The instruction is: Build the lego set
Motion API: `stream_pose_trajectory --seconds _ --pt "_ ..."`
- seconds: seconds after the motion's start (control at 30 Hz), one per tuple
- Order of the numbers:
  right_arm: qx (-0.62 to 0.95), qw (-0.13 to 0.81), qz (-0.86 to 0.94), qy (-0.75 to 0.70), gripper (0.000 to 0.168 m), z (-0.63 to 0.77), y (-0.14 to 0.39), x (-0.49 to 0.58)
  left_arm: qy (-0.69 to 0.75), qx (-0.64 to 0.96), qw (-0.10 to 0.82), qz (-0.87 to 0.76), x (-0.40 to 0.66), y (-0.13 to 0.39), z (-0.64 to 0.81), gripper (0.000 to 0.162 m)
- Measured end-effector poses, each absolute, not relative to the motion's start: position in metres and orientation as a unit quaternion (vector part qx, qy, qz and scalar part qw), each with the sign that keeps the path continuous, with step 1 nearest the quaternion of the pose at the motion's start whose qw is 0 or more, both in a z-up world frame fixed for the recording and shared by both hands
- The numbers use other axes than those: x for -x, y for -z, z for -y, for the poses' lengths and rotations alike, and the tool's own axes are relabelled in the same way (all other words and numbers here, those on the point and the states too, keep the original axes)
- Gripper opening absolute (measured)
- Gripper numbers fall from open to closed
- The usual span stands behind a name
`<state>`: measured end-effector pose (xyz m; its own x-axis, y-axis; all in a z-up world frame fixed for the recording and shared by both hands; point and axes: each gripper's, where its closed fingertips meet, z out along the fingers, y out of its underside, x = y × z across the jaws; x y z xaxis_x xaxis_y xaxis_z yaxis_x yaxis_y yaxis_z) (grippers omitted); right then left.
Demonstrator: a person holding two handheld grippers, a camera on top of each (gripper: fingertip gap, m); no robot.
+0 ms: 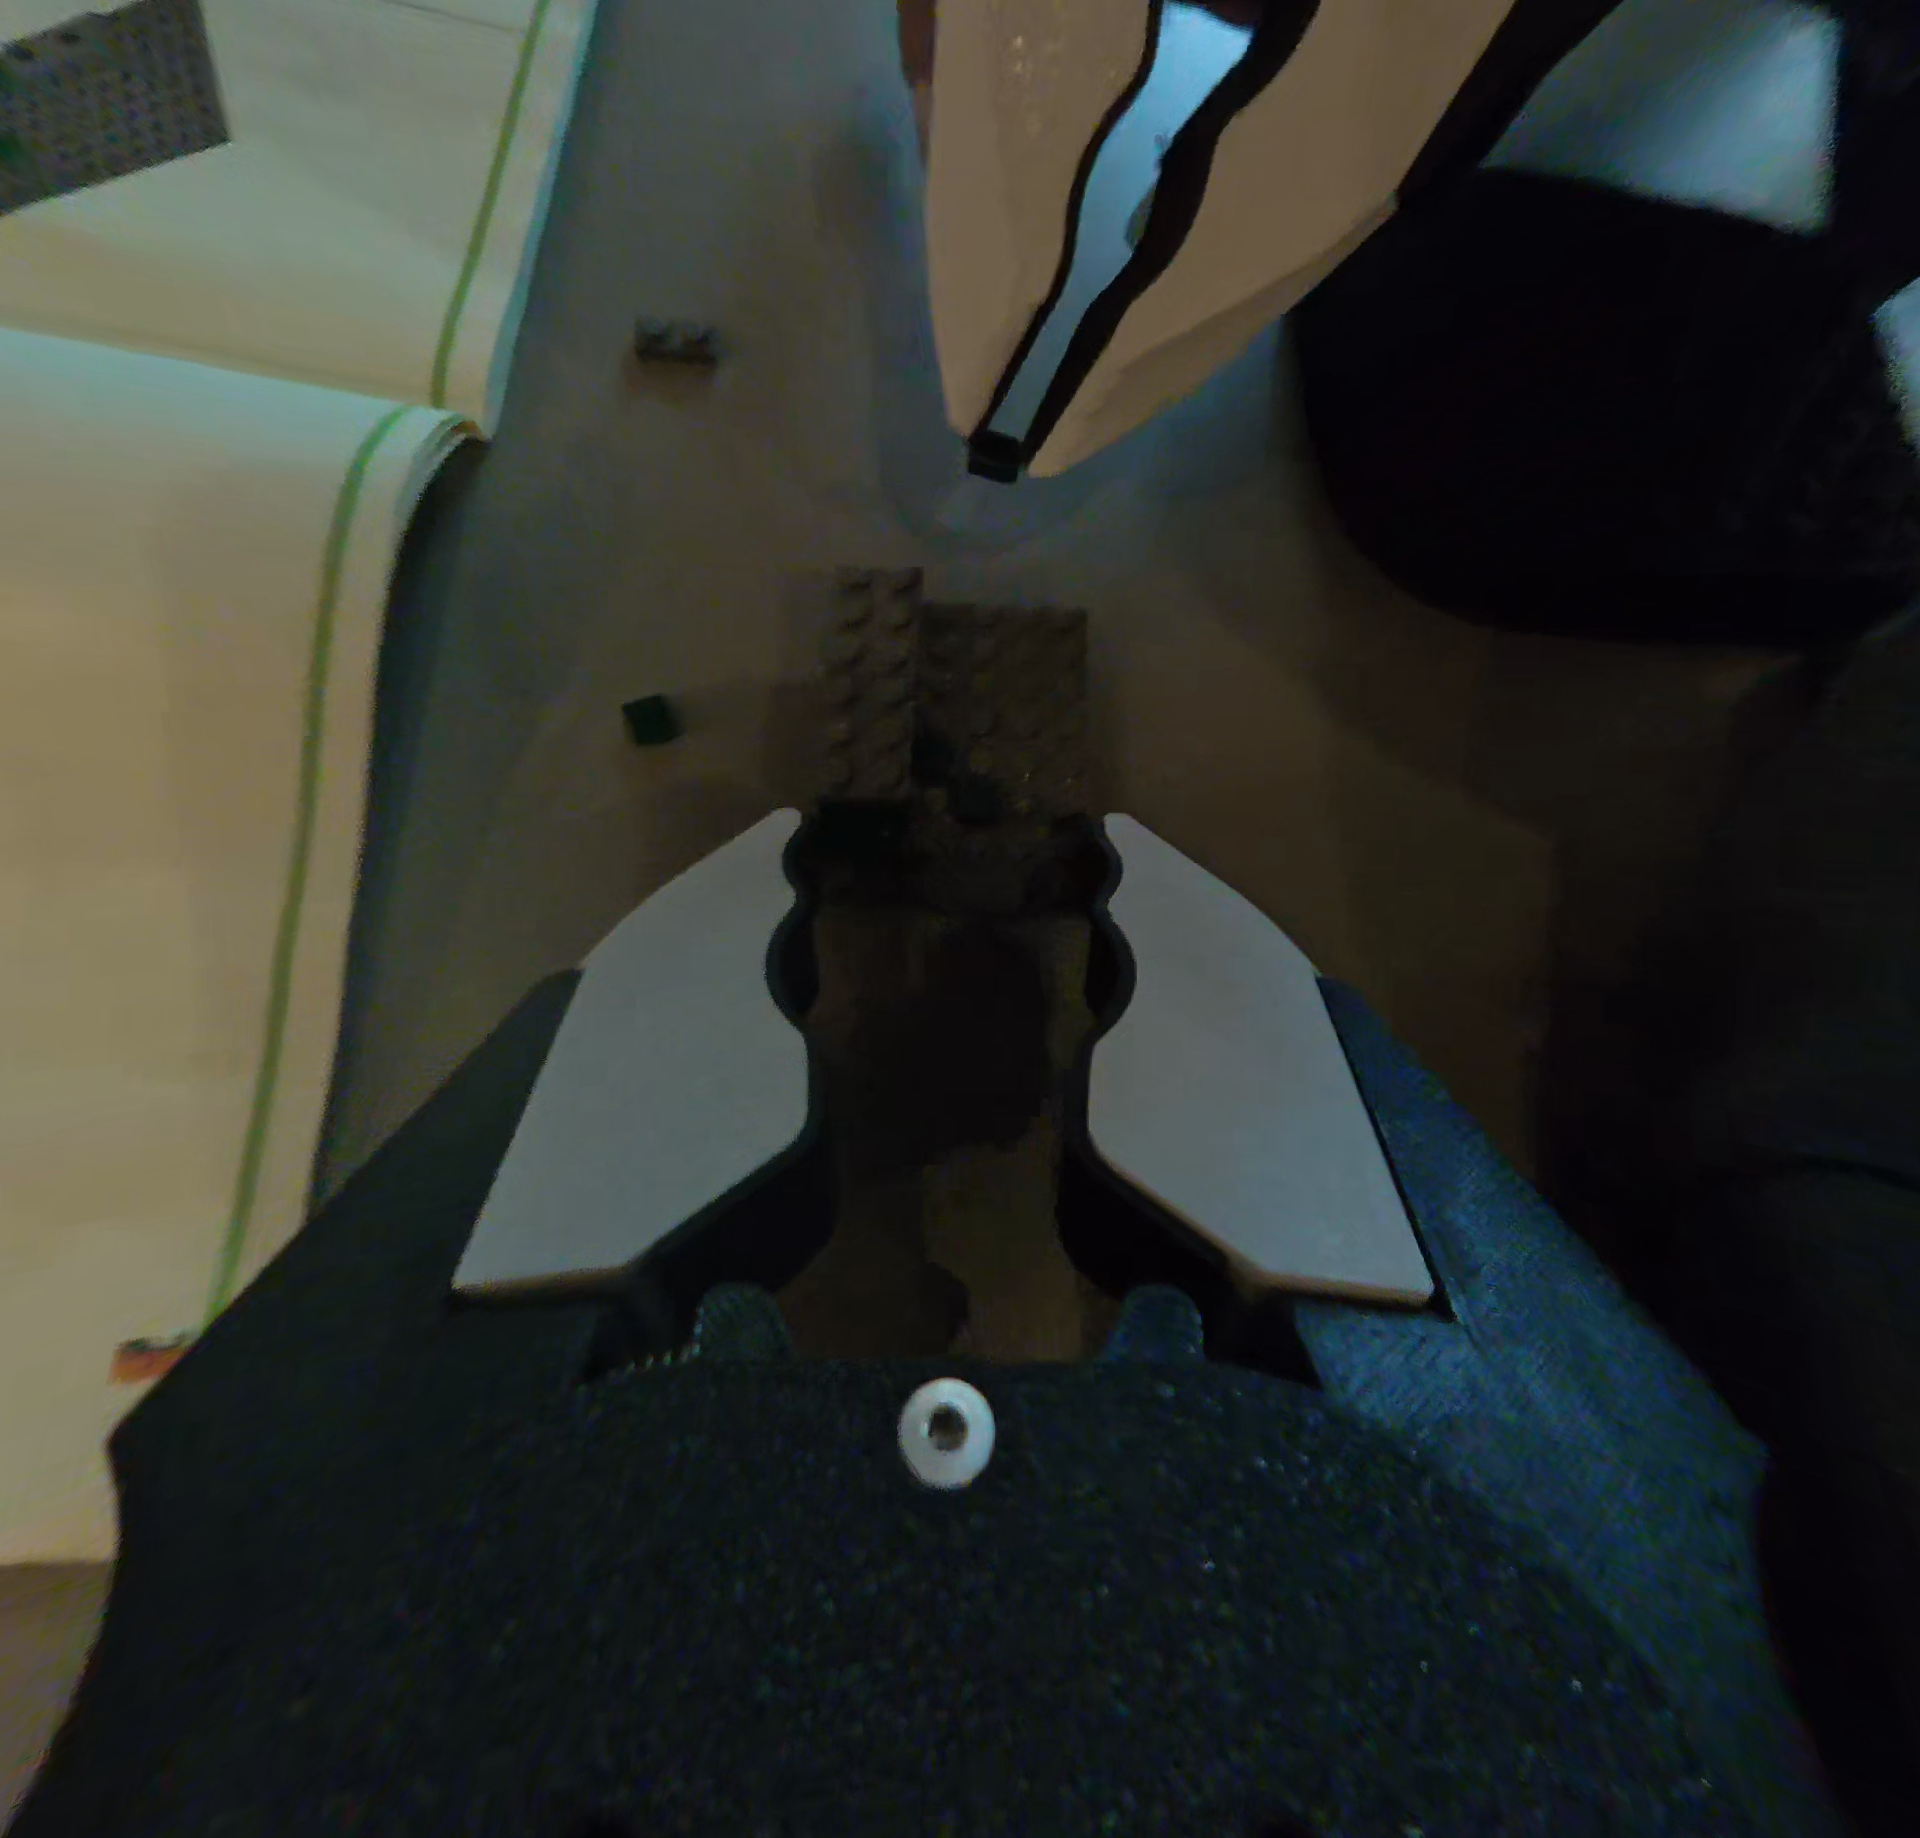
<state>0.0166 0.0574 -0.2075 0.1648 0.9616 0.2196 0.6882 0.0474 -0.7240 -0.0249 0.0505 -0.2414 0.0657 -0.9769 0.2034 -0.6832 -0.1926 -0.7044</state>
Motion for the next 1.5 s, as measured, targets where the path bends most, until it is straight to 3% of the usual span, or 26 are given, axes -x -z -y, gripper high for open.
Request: stream_pose_trajectory --seconds 0.03,0.43,0.73,1.5 --pt "0.664 0.364 0.627 -0.184 0.007 -0.055 0.208 -0.016 0.347 0.695 0.213 -0.592 0.025 0.239 -0.048 0.05" --pt "0.658 0.307 0.654 -0.211 0.007 -0.039 0.205 -0.008 0.483 0.69 0.138 -0.522 0.026 0.22 -0.031 0.049" --pt "0.66 0.264 0.674 -0.199 0.007 -0.035 0.21 -0.006 0.497 0.687 0.132 -0.513 0.027 0.216 -0.029 0.049" --pt "0.667 0.267 0.665 -0.204 0.009 -0.037 0.204 -0.006 0.507 0.681 0.148 -0.507 0.028 0.209 -0.03 0.049"
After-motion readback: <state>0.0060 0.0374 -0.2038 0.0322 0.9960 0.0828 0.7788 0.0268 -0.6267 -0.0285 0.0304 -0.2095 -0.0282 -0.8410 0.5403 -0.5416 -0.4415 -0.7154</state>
